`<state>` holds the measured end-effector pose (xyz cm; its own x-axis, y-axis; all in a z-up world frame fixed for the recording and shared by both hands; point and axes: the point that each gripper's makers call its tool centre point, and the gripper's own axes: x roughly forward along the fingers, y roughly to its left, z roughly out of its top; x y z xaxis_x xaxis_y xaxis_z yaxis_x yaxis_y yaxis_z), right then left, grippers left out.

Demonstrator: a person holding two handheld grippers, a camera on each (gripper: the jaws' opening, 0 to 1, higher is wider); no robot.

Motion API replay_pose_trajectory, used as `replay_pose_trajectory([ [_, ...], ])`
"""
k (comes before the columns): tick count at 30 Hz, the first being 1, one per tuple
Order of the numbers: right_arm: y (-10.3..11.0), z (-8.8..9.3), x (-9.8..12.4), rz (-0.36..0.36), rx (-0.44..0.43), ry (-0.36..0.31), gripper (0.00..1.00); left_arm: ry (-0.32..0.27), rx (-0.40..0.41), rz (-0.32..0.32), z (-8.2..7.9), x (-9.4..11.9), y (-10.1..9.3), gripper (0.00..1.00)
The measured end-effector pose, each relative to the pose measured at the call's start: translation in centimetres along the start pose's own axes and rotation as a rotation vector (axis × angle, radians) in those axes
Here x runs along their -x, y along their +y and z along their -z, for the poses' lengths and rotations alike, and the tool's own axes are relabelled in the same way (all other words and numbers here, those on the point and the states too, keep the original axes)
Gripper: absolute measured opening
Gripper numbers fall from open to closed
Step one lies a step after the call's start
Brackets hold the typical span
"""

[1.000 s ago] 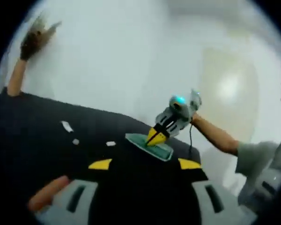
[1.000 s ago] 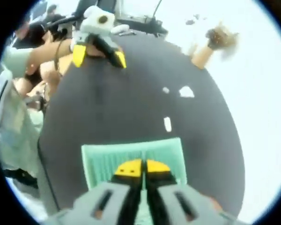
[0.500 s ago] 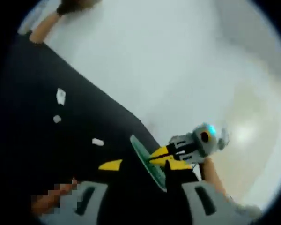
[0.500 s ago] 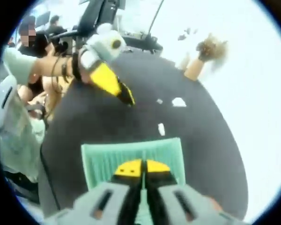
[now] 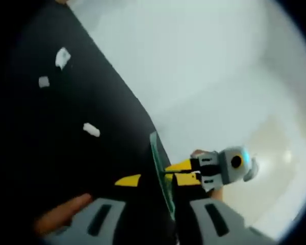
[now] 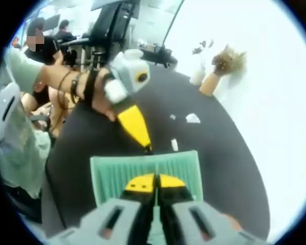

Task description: Pick up the broom and sweep the trash on the tabletop into the dustpan.

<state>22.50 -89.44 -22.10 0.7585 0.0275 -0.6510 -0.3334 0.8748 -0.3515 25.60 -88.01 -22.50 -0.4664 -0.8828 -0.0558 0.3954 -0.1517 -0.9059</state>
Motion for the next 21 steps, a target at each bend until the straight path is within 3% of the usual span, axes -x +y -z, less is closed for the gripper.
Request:
replay_pose_trajectory([
  [12,0.3,-0.2,0.5,0.005,0.002,-0.029,0.01,0.020,0.014,0.001,0.4,-1.1,0.0,0.17],
  [16,0.9,-0.2,0.4,0.006,0.004,-0.033,0.01,0.029,0.011,0.011,1.3,-1.6,-0.6,0.16],
  [21,0.6,0.0,0.4,0.007,0.001,-0.035,0.01,0.025,-0.012,0.000,1.3,-1.7,-0.5,0.05],
])
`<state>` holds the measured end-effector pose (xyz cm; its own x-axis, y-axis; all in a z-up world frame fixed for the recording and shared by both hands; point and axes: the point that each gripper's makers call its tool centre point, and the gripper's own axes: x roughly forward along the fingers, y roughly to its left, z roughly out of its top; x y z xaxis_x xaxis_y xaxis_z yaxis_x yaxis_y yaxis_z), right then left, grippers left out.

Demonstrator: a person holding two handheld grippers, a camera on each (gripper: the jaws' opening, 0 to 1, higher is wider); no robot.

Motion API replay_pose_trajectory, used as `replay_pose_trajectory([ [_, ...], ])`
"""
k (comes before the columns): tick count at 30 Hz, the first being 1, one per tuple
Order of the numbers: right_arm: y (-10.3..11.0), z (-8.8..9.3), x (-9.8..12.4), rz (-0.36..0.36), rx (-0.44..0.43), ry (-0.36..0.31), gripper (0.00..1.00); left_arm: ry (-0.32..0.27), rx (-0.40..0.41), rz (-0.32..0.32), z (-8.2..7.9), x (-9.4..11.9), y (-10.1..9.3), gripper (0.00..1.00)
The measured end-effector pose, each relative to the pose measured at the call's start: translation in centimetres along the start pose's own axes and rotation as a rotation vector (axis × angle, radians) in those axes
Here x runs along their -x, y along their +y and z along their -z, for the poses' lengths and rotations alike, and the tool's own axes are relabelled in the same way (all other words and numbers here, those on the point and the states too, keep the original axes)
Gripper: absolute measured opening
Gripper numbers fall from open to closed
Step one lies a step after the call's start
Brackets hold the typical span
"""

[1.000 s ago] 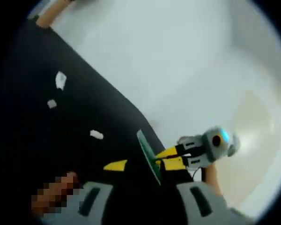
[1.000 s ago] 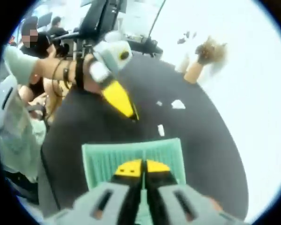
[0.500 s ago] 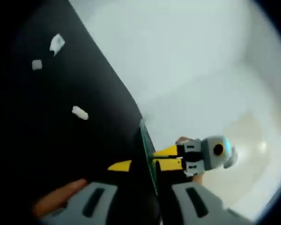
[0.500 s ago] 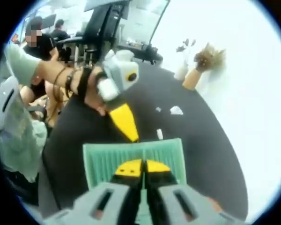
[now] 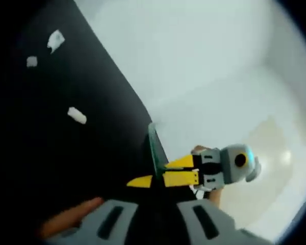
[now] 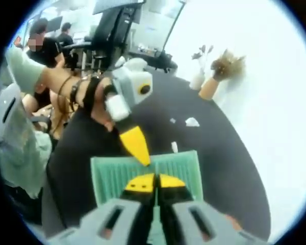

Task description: Pick up the broom and sweep the trash on the tabletop into the dustpan.

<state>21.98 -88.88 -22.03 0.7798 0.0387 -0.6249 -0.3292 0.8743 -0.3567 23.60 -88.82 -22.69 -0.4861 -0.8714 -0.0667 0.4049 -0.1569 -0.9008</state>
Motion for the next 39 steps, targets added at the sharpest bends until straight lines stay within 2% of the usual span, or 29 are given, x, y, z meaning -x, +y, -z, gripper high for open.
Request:
replay_pose_trajectory([
  [9,-0.4,0.0,0.4,0.006,-0.008,-0.018,0.01,-0.037,0.058,0.036,0.0,0.1,0.3,0.02],
  [14,-0.5,-0.1,0.5,0.003,-0.011,-0.024,0.01,-0.047,0.033,0.030,-0.6,0.2,0.5,0.02],
  [21,-0.9,-0.3,0.7,0.009,-0.012,-0.030,0.01,-0.060,0.001,0.009,-0.3,0.3,0.8,0.01],
  [33,-1.9,-0.5,1.8,0.025,-0.054,-0.084,0.00,-0.074,-0.035,-0.016,-0.3,0.2,1.2,0.01],
  [35,-2.1,-0.6,2.0,0.026,-0.060,-0.097,0.00,-0.077,-0.034,-0.015,-0.1,0.3,1.1,0.01],
  [36,-2.2,-1.7,2.3,0.021,-0.087,-0.177,0.00,-0.064,-0.045,-0.046,0.1,0.3,1.6,0.01],
  [37,-2.7,-2.0,2.7,0.043,-0.101,-0.194,0.00,-0.079,-0.068,-0.063,0.0,0.1,1.8,0.01],
  [38,-2.8,-2.7,3.5,0.036,-0.116,-0.230,0.00,-0.071,-0.056,-0.058,0.2,0.2,1.6,0.01],
  [39,-2.9,-3.2,4.1,0.022,-0.130,-0.261,0.00,-0.088,-0.044,-0.012,0.0,0.0,0.8,0.01],
])
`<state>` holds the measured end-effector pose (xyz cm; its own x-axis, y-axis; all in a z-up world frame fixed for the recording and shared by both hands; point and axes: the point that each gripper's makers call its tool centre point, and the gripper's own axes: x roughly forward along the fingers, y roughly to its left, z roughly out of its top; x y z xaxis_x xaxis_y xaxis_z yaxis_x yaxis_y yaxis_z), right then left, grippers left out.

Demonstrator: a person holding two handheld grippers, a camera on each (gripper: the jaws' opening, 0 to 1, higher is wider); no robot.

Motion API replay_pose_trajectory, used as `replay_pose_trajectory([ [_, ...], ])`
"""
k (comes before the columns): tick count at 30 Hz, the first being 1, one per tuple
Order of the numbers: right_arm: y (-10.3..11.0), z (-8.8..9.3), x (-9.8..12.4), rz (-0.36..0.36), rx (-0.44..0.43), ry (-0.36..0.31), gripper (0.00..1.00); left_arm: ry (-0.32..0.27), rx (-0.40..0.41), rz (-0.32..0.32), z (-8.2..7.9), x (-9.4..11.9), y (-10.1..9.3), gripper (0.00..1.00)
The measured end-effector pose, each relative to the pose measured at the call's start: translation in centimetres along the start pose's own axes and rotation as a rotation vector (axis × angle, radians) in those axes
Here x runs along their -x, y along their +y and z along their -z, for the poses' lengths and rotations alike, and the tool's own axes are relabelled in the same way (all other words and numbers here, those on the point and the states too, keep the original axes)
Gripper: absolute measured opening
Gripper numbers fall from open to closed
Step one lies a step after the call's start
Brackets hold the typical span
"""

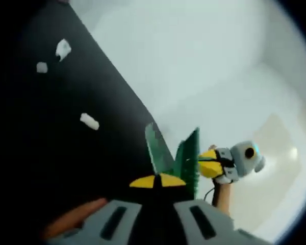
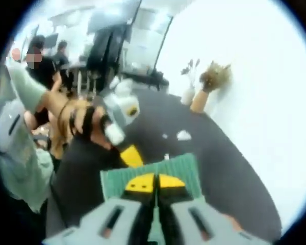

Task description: Pick up the broom and sweep the trash on the tabletop into the dustpan.

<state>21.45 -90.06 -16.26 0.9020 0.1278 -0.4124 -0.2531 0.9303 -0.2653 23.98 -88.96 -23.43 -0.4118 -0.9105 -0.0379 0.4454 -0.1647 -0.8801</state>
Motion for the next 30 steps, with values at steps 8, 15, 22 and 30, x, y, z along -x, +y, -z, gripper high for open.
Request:
replay_pose_trajectory([
  [8,-0.1,0.4,0.1,0.023,0.026,0.036,0.00,0.011,-0.001,-0.017,0.5,0.1,-0.1,0.01],
  [15,0.2,0.6,-0.1,0.036,0.026,0.036,0.01,0.020,-0.072,-0.106,0.6,0.3,0.7,0.04],
  [22,0.3,0.3,-0.5,0.038,0.038,0.045,0.01,0.029,-0.135,-0.137,-0.2,0.7,1.2,0.07],
  [30,0.4,-0.9,-0.4,0.051,0.045,0.032,0.01,0.005,-0.178,-0.187,-1.9,1.9,2.5,0.08],
])
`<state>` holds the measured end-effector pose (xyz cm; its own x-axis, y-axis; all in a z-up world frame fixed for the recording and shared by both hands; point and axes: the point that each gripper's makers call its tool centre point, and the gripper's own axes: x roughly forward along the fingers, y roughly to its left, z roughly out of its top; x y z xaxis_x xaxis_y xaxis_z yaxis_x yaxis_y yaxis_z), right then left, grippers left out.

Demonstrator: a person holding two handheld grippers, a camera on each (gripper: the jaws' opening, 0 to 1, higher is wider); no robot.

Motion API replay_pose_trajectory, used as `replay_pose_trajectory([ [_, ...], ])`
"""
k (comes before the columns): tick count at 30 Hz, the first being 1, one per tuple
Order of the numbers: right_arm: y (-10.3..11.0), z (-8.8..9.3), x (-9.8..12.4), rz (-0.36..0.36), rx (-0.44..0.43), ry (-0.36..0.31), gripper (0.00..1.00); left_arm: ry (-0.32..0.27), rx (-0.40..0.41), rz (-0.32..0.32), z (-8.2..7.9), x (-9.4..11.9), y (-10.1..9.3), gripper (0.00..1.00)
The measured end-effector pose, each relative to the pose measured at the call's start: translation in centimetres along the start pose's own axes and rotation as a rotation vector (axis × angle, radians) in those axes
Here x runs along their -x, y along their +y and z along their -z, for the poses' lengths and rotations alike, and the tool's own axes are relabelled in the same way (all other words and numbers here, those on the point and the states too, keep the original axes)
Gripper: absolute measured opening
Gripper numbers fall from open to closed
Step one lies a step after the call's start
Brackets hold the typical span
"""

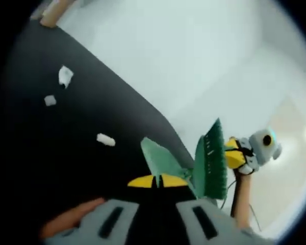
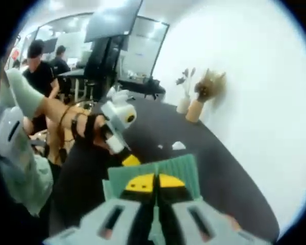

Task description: Pick up the broom and sweep the trash on the tabletop into the dustpan.

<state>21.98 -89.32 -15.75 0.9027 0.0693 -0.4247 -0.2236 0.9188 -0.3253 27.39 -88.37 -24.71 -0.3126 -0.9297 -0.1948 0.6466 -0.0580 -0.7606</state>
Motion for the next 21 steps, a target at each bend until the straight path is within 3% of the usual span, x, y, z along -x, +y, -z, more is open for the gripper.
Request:
replay_pose_trajectory([
  [6,-1.2,-1.6,0.1,0.030,-0.014,0.009,0.01,-0.057,-0.030,0.001,-1.7,1.4,-0.1,0.11],
  [10,-2.0,-2.6,0.1,0.066,-0.036,0.005,0.01,-0.117,-0.105,0.068,-3.0,2.8,-2.0,0.20],
  [16,-2.8,-4.0,0.3,0.128,-0.051,0.012,0.01,-0.168,-0.200,0.143,-4.0,4.9,-4.9,0.25],
  [21,-3.6,-5.3,0.3,0.190,-0.066,0.016,0.01,-0.254,-0.324,0.235,-5.1,6.9,-8.2,0.33],
])
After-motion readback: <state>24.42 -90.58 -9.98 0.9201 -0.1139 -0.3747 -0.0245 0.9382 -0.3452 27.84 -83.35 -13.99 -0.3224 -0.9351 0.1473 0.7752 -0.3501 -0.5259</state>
